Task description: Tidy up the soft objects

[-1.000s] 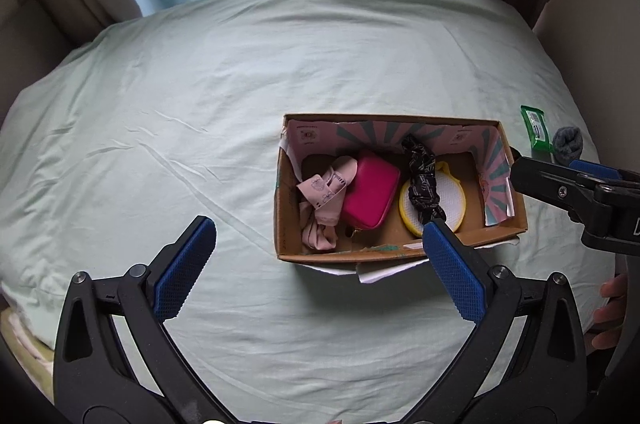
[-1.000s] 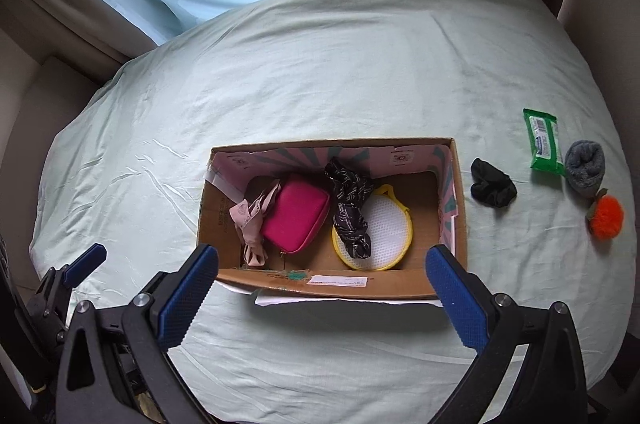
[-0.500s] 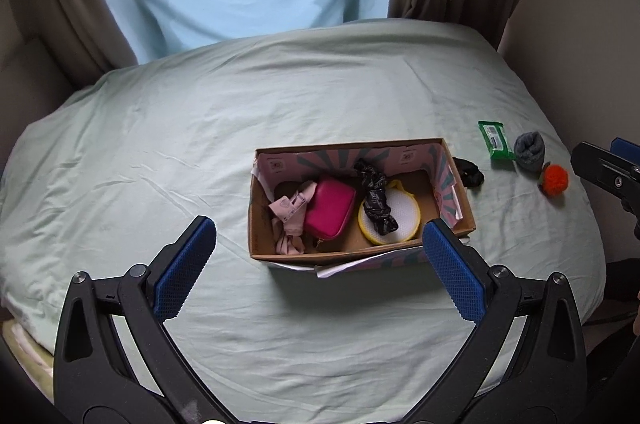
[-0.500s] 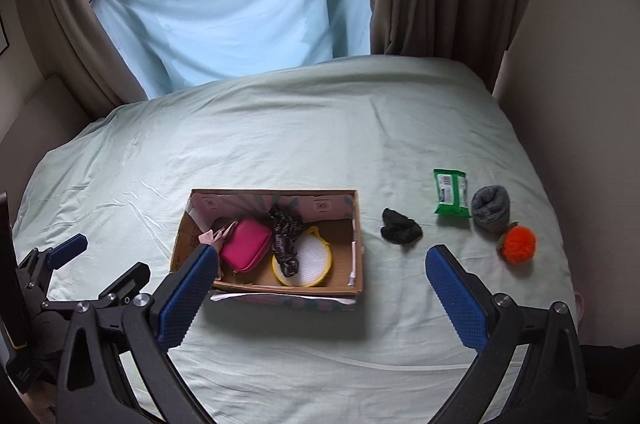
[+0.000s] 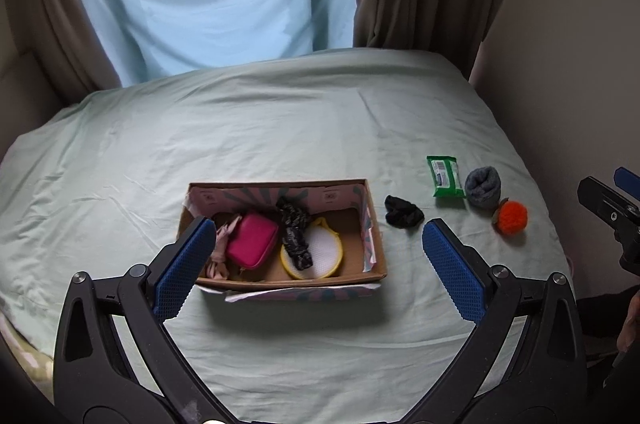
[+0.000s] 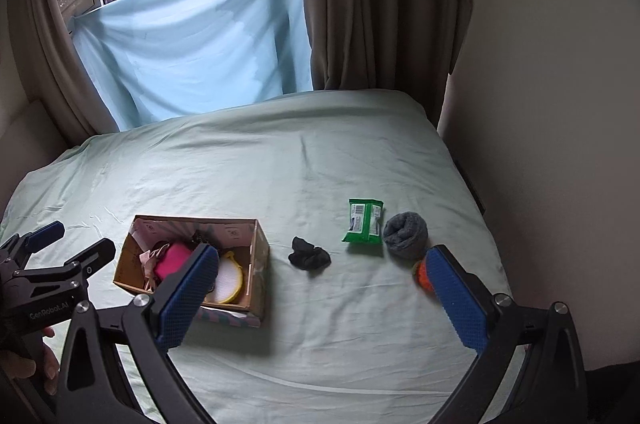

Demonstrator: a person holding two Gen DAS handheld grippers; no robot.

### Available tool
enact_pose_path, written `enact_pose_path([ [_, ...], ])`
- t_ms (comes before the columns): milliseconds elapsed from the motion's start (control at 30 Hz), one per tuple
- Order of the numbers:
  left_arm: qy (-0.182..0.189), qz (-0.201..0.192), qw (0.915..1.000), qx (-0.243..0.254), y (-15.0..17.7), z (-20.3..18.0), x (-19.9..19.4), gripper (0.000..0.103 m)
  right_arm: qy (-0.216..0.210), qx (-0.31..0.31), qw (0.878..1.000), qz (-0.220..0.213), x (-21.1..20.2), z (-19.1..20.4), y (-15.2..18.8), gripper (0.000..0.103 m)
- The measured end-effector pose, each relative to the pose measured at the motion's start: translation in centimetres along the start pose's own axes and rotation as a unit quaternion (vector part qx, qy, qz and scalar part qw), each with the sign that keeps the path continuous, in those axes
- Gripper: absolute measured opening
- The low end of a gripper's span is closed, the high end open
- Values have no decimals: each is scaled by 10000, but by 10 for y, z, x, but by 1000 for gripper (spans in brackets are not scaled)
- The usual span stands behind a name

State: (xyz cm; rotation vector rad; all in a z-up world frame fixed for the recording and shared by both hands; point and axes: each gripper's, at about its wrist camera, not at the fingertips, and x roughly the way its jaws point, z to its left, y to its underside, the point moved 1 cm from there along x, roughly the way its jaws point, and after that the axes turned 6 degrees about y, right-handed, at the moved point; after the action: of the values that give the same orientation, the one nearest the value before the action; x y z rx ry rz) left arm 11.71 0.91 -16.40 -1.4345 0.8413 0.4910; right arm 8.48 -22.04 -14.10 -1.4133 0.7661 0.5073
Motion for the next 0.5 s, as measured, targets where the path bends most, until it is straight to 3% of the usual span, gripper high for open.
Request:
enact_pose_path([
  [233, -80, 22, 9999, -62, -9, -71, 35, 103, -278, -35, 9995, 141, 43, -65, -9, 103],
  [500, -181, 273, 9993, -152, 3, -133, 101, 103, -482, -145, 9978, 441, 116, -115, -7, 103],
])
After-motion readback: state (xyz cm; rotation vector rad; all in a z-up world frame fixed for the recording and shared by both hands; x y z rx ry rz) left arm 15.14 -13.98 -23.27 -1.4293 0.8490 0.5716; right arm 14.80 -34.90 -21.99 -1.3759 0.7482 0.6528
